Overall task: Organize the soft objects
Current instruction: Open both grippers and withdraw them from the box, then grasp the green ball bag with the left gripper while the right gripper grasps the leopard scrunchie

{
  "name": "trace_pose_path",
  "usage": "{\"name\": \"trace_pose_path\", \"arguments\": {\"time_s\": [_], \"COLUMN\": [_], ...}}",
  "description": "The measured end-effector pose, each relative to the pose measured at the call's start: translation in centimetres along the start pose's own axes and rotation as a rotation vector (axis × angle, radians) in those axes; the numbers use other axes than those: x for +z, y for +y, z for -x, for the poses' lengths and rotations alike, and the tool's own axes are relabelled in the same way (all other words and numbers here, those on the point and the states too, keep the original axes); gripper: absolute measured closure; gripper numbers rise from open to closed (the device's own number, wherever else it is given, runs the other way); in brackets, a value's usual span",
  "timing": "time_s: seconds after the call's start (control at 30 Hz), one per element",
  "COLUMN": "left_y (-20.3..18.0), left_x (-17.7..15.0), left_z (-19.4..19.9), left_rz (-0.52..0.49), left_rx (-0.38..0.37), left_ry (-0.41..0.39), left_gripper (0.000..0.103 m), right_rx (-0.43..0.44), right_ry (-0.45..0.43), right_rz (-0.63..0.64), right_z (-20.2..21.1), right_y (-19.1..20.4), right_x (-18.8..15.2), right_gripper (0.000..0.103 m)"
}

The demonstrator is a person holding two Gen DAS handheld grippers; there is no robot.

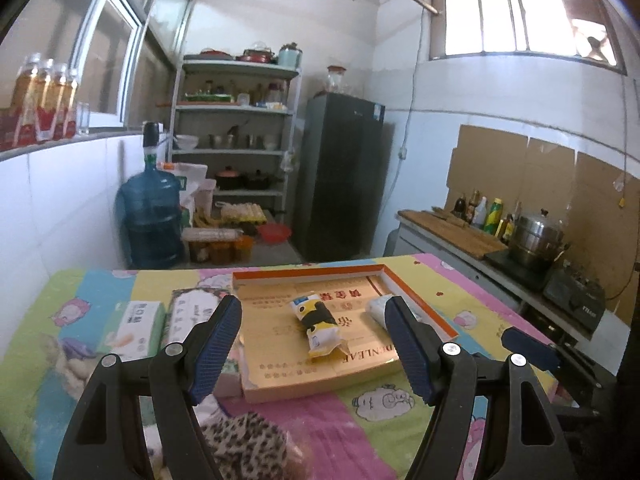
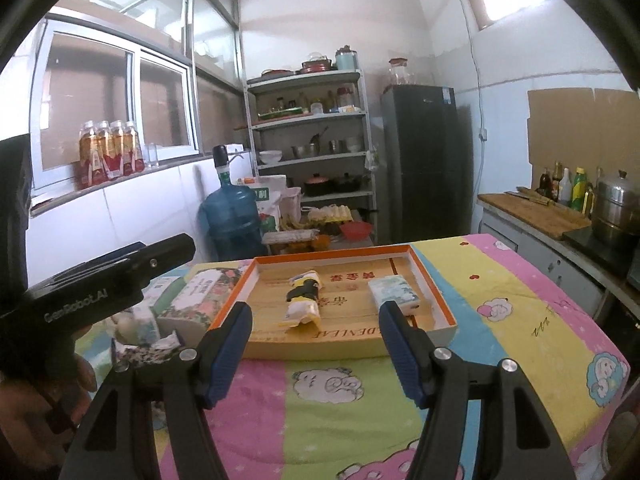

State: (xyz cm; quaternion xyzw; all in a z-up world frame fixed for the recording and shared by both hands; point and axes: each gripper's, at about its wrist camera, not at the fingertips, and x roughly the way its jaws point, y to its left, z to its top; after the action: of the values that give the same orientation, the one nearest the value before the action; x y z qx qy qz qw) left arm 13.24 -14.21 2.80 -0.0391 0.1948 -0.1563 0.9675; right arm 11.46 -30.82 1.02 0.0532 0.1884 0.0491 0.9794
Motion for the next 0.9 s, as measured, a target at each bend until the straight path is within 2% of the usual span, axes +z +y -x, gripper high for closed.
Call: {"name": "trace_pose_path", "arguments": {"time_s": [0.43,0.63,0.9], "left_y": [1.1,3.3,6.9], "left_x": [-2.3,-3.4,-5.8], "left_z": [6.7,9.0,11.2], "left_rz": [-0.039,-0.009,0.002], "left_rx": [0.044,0.051,0.155], "left_ry": [-0.073,-0.078,-0.106], "left_gripper": [0.027,0.027,0.027], "right_rx": [0.034,0.046,0.098], "right_ry": [-0.036,-0.037,0.019], "right_rz": [0.015,0.032,0.024], "right_z": [2.9,3.9,2.9], "right_y": [4.1,6.0,7.5], "right_x": [-1.6,-2.7,-4.5], "right_gripper": [0.037,0.037,0.037]}}
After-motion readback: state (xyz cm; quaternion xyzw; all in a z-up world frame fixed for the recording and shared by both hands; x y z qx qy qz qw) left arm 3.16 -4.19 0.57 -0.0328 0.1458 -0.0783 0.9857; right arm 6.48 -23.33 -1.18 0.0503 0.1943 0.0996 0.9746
